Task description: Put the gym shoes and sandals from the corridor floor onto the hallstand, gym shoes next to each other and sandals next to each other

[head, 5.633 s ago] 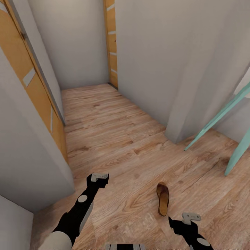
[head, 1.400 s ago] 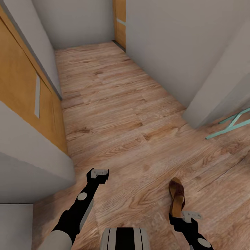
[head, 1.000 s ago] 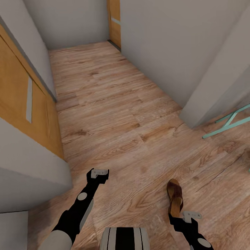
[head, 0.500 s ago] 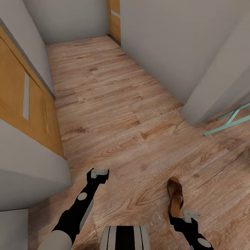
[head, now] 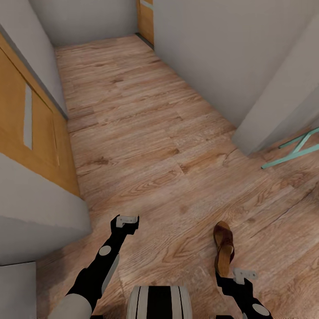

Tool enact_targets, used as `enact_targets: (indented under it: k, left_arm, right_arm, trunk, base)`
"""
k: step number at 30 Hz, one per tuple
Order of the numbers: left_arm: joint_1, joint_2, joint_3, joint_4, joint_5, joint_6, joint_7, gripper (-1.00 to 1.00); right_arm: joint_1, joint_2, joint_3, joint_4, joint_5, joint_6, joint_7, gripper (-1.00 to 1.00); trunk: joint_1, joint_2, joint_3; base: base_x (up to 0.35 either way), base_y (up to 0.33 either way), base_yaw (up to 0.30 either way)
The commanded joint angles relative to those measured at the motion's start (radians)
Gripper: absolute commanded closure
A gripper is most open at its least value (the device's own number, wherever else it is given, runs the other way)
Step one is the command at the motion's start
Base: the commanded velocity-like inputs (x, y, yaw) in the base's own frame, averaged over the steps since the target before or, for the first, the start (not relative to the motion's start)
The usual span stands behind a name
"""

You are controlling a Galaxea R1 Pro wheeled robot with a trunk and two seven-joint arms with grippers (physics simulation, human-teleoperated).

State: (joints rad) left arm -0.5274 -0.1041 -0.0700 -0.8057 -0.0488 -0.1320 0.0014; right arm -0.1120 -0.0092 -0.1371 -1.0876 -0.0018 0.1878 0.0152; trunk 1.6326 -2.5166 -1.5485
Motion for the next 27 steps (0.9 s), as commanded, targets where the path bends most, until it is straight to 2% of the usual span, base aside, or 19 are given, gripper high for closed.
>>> enact_targets:
  k: [1,21,27]
  left_arm:
    - [0.000,0.000,0.000,0.000,-0.005,-0.003,0.000,-1.00]
    - [0.000,0.000,0.001,0.000,-0.006,-0.003,0.000,-1.00]
    - [0.000,0.000,0.000,0.000,-0.006,-0.003,0.000,-1.00]
  right_arm:
    - [0.000,0.000,-0.001,-0.002,0.000,0.005,0.002,-1.00]
    - [0.000,0.000,-0.001,-0.001,0.000,0.005,0.002,-1.00]
    - [0.000,0.000,0.000,0.003,0.000,0.003,0.002,-1.00]
  trunk:
    - [0.000,0.000,-0.006]
    - [0.009,-0.005,-0.114]
    - [0.009,-0.005,-0.115]
  base:
    - [0.000,0.000,0.000]
    - [0.000,0.000,0.000]
    - [0.000,0.000,0.000]
